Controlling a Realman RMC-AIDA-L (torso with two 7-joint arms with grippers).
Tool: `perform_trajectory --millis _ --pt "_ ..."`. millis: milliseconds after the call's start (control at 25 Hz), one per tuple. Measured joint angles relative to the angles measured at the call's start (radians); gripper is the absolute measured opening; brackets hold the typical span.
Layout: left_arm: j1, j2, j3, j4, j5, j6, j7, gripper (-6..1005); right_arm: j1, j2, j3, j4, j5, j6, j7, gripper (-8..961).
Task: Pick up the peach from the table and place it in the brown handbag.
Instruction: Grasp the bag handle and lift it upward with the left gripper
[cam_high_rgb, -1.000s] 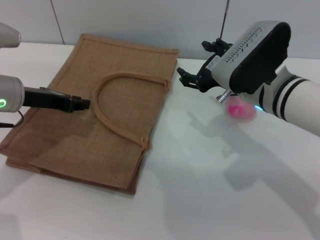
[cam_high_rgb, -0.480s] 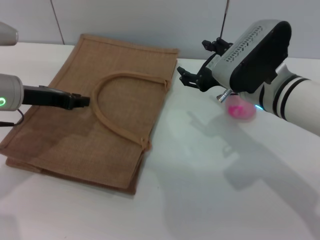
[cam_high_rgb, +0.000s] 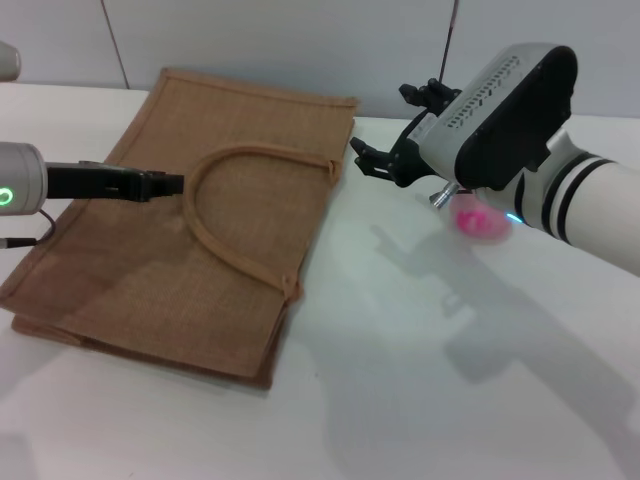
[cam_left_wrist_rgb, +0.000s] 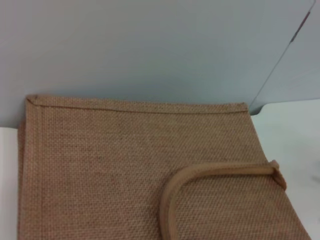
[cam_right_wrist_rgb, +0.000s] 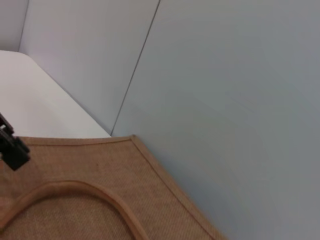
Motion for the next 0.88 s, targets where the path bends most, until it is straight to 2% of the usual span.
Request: perform_trajectory --millis 360,560,880 --pt "-0.011 0.004 -0.004 0.004 0.007 -0.003 -0.009 296 -0.011 0.001 -0.017 -0.066 -0.032 0.034 0.004 864" --pt "-0.018 0.02 0.004 0.0 0.079 0.007 -0.009 295 -0.03 0.002 -0.026 -0.121 -0.068 0.062 0.008 864" --pt "-0.025 0.021 0.007 -0.028 0.129 0.074 0.005 295 -0.035 0.003 -0.06 -0.153 -0.076 0.083 0.009 864"
